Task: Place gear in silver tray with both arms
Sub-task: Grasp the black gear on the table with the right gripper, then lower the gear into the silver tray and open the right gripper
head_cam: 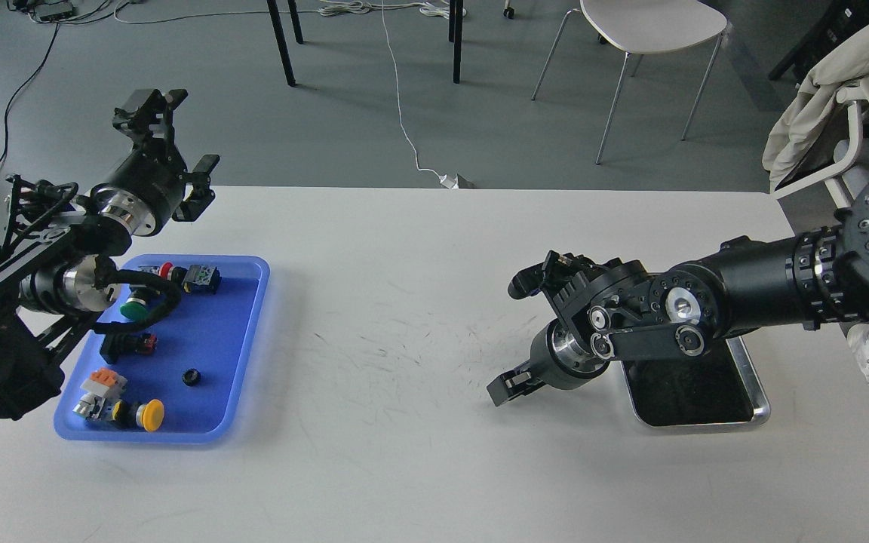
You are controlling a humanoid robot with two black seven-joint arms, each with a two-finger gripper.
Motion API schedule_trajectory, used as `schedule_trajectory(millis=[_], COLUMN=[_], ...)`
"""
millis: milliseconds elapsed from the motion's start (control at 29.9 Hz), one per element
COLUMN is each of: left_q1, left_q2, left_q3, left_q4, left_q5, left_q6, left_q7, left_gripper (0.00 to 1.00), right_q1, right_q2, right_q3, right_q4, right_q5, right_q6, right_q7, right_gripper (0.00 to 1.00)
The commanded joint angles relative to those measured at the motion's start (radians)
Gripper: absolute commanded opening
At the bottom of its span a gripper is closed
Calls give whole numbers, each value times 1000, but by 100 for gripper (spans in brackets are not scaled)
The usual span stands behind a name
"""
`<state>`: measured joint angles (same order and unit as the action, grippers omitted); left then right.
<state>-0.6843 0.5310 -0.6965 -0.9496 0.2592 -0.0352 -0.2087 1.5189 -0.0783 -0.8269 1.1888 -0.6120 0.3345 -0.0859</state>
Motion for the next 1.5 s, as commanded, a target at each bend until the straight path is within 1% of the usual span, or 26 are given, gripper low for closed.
schedule_trajectory(millis=[0,67,134,334,468,535,635,802,969,1036,1203,1370,1471], left_q1=[0,0,0,0,0,0,0,0,0,0,-4,-8,-9], left_q2=[1,1,3,3,3,3,3,1,-3,-5,-13,-26,-26], left_q3=[0,0,0,0,0,0,0,2,2,2,2,3,3], left_q4=[0,-1,0,-1,-1,-1,-1,-1,-1,-1,0,0,0], left_q5=[0,0,0,0,0,0,0,0,2,2,2,3,3], left_q6=[0,0,0,0,1,0,1,1,1,9,12,21,24], left_q7=[0,0,0,0,0,0,0,0,0,0,0,0,0], left_gripper=[98,98,98,98,98,98,98,98,98,98,98,98,98], right_q1=[6,7,7,12,15,17,20,32,95,128,175,155,97], right_q2=[-11,-12,-14,-11,-11,-11,-11,-20,-102,-168,-385,-563,-626], right_q3=[-11,-11,-12,-12,-11,-11,-11,-12,9,31,74,77,87], right_q4=[0,0,0,0,-6,-12,-14,-11,14,50,121,117,83], right_q5=[-3,-5,-6,-6,-5,-8,-9,-14,-9,-9,-20,-156,-210], right_q6=[3,5,5,5,23,26,26,26,28,31,75,97,84], right_q7=[0,0,0,1,3,3,6,9,14,17,20,43,46], right_gripper=[52,47,46,34,23,16,2,2,2,2,2,2,2])
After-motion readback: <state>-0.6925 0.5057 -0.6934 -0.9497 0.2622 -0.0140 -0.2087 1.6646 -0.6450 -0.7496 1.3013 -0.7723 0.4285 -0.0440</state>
